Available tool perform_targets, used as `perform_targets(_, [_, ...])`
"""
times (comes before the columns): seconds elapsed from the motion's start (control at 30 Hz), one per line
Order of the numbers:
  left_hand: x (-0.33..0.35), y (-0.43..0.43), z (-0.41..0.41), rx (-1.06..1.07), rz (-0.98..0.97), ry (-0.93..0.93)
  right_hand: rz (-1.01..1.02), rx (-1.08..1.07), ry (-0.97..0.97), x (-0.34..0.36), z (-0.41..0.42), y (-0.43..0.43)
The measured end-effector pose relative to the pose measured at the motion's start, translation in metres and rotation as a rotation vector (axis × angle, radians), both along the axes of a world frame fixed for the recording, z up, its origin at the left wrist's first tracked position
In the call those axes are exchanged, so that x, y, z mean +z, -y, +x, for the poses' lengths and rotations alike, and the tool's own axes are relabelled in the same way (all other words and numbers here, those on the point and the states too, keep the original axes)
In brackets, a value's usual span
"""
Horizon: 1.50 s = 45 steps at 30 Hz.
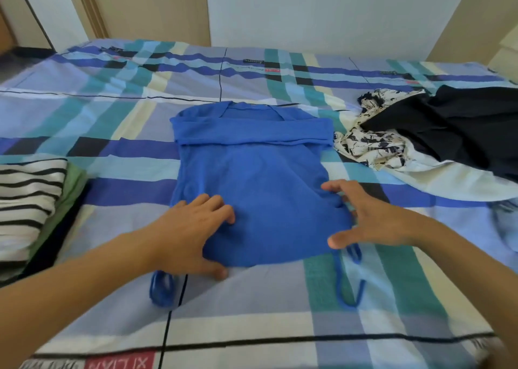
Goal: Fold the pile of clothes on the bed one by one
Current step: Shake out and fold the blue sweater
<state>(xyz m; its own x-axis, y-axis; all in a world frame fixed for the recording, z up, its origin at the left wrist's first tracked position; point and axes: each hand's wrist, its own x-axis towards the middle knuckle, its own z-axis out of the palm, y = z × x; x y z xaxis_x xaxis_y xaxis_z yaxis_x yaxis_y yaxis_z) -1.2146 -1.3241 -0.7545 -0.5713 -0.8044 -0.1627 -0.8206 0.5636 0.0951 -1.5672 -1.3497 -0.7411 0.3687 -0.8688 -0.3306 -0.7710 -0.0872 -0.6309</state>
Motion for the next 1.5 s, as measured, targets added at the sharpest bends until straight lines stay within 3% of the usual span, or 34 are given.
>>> perform_targets(0.1, [-0.01,0.001,0.003,0.05,-0.134,-0.126,-0.103,0.143,-0.126,-0.004,0.004,-0.017])
perform_targets(0.17, [-0.015,0.003,0.009,0.119,-0.207,-0.207,-0.264,0.12,-0.108,-0.012,0.013,-0.022])
perform_targets(0.33, [-0.023,0.004,0.026,0.29,-0.232,-0.559,-0.625,-0.239,0.195,-0.034,0.018,-0.008])
perform_targets(0.43, [-0.02,0.0,0.03,0.29,-0.207,-0.674,-0.67,-0.437,0.191,-0.044,0.016,-0.001])
perform_targets(0.53, [-0.022,-0.005,0.029,0.251,-0.206,-0.636,-0.633,-0.505,0.151,-0.05,0.022,-0.002])
perform_targets(0.67, [-0.026,-0.005,0.03,0.284,-0.096,-0.409,-0.509,-0.41,0.167,-0.052,0.035,-0.008])
perform_targets(0.73, [-0.032,-0.007,0.032,0.212,-0.147,-0.295,-0.507,-0.393,0.248,-0.051,0.037,-0.011])
perform_targets(0.9, [-0.033,-0.006,0.037,0.219,-0.319,-0.349,-0.539,-0.549,0.296,-0.039,0.03,-0.009])
perform_targets(0.97, [-0.029,-0.004,0.042,0.306,-0.331,-0.38,-0.622,-0.556,0.096,-0.029,0.019,-0.006])
perform_targets(1.07, [-0.025,-0.007,0.043,0.356,-0.351,-0.402,-0.664,-0.481,-0.383,-0.017,0.01,-0.01])
perform_targets(1.13, [-0.024,-0.01,0.04,0.36,-0.33,-0.467,-0.677,-0.421,-0.477,-0.02,0.011,-0.011])
perform_targets(1.3, [-0.026,-0.006,0.044,0.395,-0.205,-0.645,-0.683,-0.317,-0.207,-0.039,0.02,-0.009])
perform_targets(1.4, [-0.025,-0.004,0.052,0.369,-0.143,-0.529,-0.673,-0.353,-0.159,-0.036,0.015,-0.007])
perform_targets(1.5, [-0.019,-0.004,0.063,0.358,-0.101,-0.385,-0.562,-0.373,-0.295,-0.025,-0.001,-0.009])
